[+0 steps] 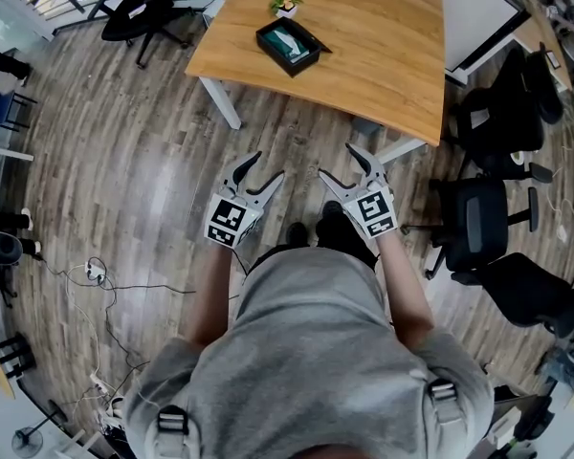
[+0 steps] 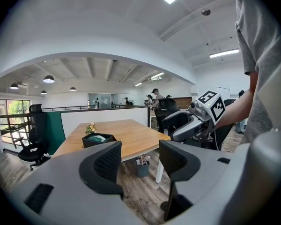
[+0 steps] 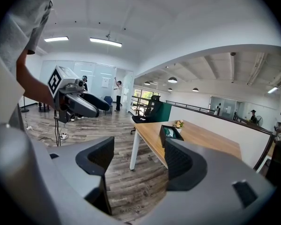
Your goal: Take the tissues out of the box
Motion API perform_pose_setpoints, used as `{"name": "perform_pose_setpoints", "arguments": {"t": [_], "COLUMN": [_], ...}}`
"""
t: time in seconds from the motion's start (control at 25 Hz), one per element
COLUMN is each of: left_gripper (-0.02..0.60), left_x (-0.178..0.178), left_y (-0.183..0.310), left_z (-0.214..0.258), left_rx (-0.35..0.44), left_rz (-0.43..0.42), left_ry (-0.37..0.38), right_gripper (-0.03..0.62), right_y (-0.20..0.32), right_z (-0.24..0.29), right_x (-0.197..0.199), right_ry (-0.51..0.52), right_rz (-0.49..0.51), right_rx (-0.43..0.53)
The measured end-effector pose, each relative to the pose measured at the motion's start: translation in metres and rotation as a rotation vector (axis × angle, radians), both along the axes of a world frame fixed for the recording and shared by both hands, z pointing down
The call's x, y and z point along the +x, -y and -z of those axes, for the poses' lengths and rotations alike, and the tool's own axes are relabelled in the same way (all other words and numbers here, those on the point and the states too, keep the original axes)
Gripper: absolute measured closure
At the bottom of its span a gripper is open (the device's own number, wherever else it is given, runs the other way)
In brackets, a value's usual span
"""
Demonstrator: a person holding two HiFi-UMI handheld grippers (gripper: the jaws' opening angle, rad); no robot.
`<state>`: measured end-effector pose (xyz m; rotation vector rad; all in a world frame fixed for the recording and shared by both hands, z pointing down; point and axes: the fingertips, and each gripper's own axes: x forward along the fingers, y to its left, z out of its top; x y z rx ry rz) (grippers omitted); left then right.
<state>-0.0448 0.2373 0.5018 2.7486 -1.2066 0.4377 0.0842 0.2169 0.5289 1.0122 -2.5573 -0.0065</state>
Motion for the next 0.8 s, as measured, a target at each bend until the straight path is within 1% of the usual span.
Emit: {"name": "perform_pose_setpoints", "arguments": {"t": [0.24, 0.44, 0.6, 0.8], "left_gripper": [0.324, 0.324, 0.324, 0.324], "left_x": [-0.004, -0.011, -0.013, -0.011], "left_y": [0.004, 0.019, 0.031, 0.052], "left_z": [-0.004, -0.004, -0.006, -0.009], "left_rx": [-0.003, -0.009, -0.006, -0.027], "left_rz": [0.009, 0.021, 0.031, 0.032], "left_ry": [0.015, 0.03, 0.026, 0.022], "right_gripper": [0.26, 0.261, 0.263, 0.263], "right_y": [0.007, 0.024, 0.035, 0.058], "right_z": [-0.005, -0.006, -0.007, -0.012], "right_x": [-0.002, -0.008, -0.009, -0.007], "right_ry": [0.004, 0.001, -0.003, -0.001], "right_rz": [-0.001, 0.014, 0.022, 0.025], "right_rx": [-0.005, -0.007, -0.012, -0.029]}}
